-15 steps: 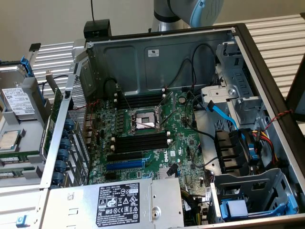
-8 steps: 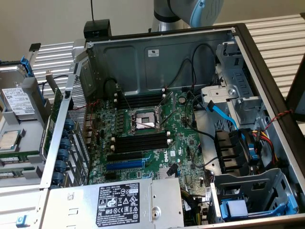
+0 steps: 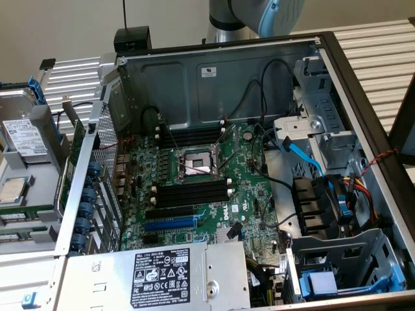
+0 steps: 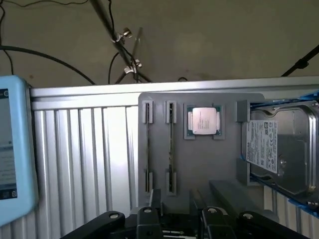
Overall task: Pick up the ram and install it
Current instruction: 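Pick up the ram and move it above insertion slot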
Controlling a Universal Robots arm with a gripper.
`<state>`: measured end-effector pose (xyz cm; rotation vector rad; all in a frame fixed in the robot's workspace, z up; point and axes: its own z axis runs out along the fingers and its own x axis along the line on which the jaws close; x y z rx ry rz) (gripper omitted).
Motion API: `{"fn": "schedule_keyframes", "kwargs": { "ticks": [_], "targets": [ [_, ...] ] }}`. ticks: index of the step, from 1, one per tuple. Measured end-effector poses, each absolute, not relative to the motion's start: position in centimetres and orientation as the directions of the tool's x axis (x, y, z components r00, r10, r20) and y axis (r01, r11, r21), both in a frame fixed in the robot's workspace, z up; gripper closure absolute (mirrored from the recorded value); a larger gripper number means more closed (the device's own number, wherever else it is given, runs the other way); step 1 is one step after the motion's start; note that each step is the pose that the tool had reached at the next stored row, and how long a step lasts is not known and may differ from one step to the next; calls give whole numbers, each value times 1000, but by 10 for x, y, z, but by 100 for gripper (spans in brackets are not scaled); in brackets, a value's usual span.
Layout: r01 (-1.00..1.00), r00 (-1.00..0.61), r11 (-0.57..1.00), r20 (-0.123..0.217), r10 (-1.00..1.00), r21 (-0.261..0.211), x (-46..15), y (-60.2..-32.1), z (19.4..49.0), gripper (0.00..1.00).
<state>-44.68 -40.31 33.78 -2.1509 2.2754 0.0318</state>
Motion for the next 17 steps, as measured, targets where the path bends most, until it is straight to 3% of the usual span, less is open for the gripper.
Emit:
{"fn": "schedule_keyframes", "kwargs": {
  "ticks": [17],
  "targets": [
    [-999,-39,38,-22,-999,8,-449,-418,307,64]
  ]
}}
